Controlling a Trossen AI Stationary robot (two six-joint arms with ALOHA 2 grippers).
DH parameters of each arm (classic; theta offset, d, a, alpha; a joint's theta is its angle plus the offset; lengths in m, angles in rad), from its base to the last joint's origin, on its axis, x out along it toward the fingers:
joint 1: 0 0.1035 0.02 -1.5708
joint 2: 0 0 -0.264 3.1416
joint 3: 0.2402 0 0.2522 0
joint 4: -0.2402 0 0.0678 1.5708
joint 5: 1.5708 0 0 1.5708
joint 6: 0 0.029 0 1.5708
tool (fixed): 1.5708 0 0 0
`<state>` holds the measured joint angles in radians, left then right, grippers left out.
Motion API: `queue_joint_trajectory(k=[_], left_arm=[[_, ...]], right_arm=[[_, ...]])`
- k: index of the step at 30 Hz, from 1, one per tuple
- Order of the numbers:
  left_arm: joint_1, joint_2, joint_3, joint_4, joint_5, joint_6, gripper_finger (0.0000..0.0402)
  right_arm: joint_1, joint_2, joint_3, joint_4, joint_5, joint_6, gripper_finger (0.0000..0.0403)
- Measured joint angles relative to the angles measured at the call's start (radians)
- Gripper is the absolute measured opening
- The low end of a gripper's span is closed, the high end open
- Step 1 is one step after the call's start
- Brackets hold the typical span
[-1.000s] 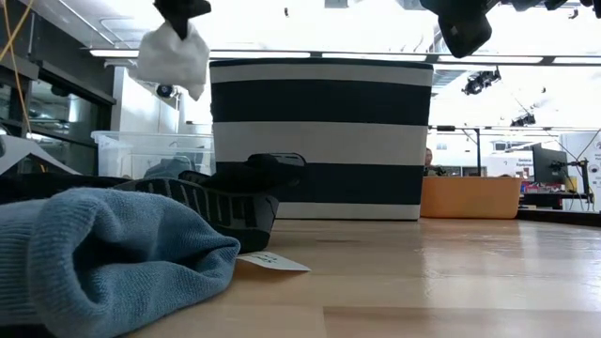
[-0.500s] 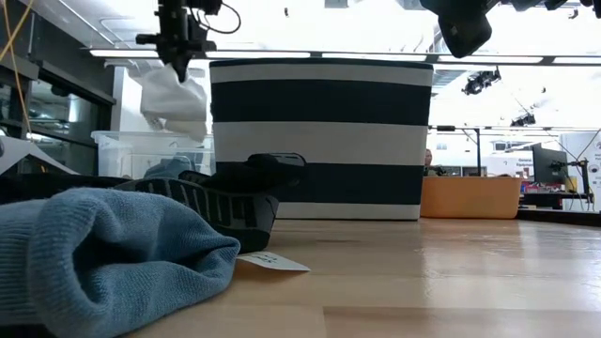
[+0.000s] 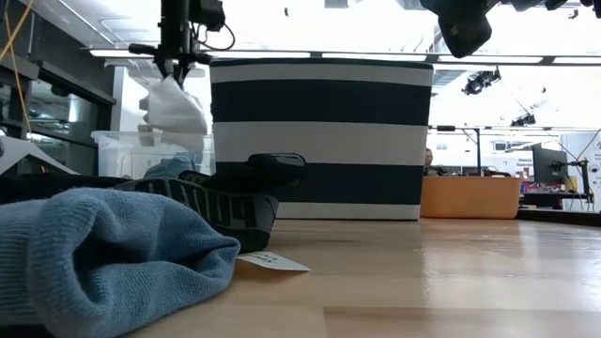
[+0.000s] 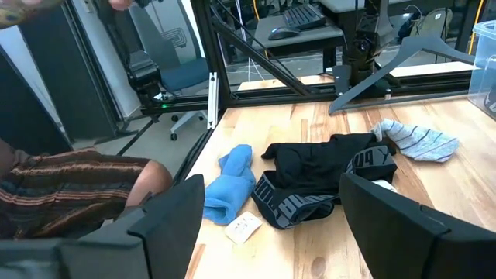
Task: Pick & Place Cloths
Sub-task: Put the white shorts into the transparent container
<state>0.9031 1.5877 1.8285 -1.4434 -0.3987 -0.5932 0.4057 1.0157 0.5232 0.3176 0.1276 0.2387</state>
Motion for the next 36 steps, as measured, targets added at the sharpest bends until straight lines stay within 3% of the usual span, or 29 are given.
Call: queue_joint_trajectory(k=[9,16,23,36], left_arm=[[-0.033,-0.003,-0.113,0.025,-0.011,-0.180,0.0023],[-0.054,-0.027,-0.205,0.167,-0.004,-0.285,0.0023],[-0.052,-0.050,-0.319,0.216,-0.034,-0.360,0.0023],[-0.053,-0.083,-0.541,0.492,-0.021,-0.404,0.0023]], right_arm=[[0.000,0.000,0.000,0.000,0.000,0.000,0.0291],[0.000,0.000,0.000,0.000,0.000,0.000,0.0291],[0.000,0.000,0.000,0.000,0.000,0.000,0.0291],[0.000,0.000,0.000,0.000,0.000,0.000,0.0291]])
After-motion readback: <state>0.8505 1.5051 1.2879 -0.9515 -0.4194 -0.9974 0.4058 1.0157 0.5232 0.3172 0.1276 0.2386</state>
